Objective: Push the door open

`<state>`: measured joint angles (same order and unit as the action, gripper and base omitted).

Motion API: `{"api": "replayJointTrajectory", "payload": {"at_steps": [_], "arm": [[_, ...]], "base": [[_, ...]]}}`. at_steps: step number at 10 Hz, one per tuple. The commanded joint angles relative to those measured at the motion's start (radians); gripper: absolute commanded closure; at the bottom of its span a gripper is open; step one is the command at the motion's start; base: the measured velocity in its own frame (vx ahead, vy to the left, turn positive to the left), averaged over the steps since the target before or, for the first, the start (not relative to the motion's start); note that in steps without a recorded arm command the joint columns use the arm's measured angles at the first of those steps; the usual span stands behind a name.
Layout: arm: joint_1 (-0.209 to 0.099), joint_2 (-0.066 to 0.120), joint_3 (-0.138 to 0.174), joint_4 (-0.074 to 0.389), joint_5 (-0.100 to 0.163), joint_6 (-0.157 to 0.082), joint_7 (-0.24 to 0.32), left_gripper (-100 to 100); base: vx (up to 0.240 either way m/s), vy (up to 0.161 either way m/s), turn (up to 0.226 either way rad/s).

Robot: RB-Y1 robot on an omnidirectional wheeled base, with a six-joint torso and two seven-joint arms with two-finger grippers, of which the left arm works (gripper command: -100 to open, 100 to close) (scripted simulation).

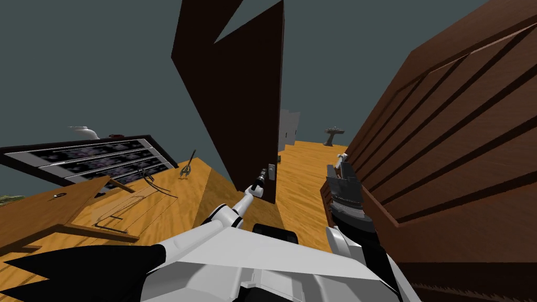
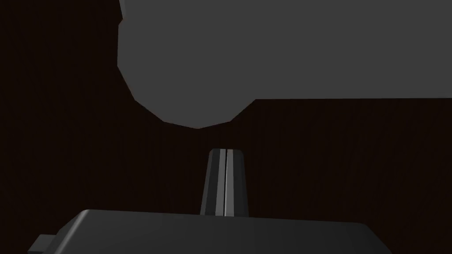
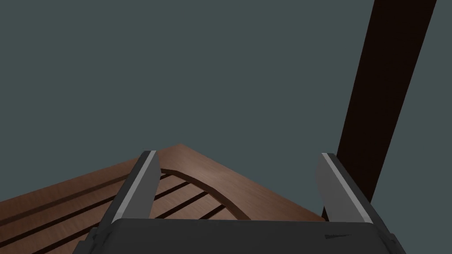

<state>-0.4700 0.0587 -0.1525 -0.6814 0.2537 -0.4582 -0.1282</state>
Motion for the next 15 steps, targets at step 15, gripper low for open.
{"api": "replayJointTrajectory", "payload": {"at_steps": [15], "arm": [[0.009,-0.021,0.004,-0.004,0.008,-0.017,-0.001,-100]], "base": [[-0.005,-0.032,-0.004]]}}
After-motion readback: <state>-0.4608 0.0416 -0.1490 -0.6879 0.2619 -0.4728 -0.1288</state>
